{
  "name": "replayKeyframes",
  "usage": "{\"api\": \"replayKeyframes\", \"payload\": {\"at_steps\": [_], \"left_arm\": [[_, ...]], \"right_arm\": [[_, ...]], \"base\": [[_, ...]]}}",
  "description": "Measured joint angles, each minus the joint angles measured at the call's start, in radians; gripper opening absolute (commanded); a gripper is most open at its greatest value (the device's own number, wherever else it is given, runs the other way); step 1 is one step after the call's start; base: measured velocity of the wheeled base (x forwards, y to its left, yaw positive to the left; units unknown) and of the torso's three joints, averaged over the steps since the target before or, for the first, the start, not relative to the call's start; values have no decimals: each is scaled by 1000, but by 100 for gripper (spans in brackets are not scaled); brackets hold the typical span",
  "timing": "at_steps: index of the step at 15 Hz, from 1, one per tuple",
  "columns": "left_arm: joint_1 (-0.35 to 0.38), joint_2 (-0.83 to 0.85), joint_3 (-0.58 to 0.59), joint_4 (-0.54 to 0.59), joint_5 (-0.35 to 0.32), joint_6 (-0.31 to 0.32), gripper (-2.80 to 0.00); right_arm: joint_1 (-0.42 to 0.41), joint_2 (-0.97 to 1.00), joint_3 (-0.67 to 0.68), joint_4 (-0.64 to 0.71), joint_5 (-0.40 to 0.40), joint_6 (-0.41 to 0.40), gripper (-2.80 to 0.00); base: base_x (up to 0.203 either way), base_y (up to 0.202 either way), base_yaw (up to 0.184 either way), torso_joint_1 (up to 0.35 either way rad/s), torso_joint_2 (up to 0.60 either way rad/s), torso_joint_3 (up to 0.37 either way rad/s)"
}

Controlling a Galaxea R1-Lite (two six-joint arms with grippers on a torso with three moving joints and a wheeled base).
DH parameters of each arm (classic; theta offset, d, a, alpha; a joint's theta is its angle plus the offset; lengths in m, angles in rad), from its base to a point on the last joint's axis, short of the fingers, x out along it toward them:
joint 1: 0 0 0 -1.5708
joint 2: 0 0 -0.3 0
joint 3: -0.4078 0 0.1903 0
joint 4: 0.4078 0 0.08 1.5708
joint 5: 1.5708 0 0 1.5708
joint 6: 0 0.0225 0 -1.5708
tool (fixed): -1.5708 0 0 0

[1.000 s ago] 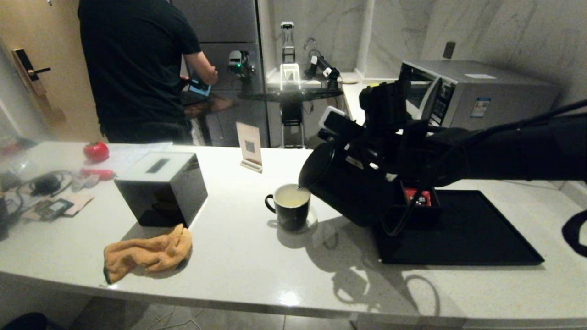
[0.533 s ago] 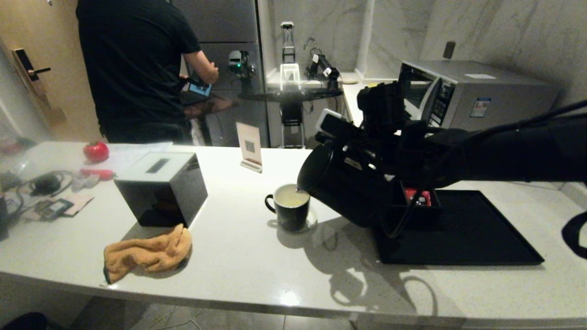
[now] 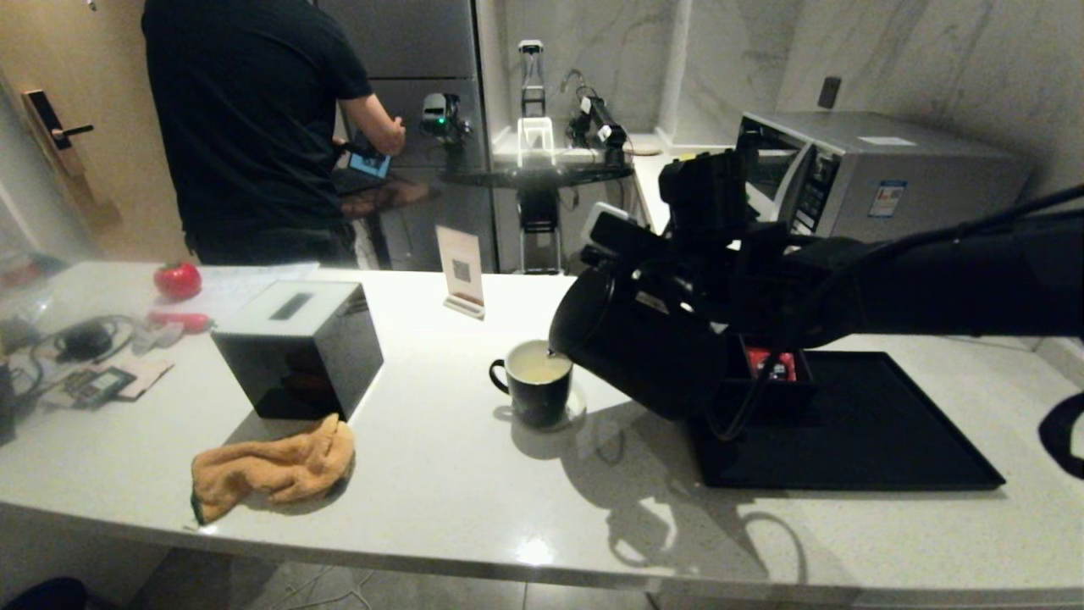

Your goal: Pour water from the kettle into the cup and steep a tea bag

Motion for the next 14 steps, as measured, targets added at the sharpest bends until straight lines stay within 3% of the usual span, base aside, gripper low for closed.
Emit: {"api": "replayKeyframes", "payload": {"at_steps": [14], "left_arm": [[0,0,0,0,0,0,-280]], "right_arm": [[5,-6,-1,-1,0,-31,-280]], "base": [[0,0,0,0,0,0]]}}
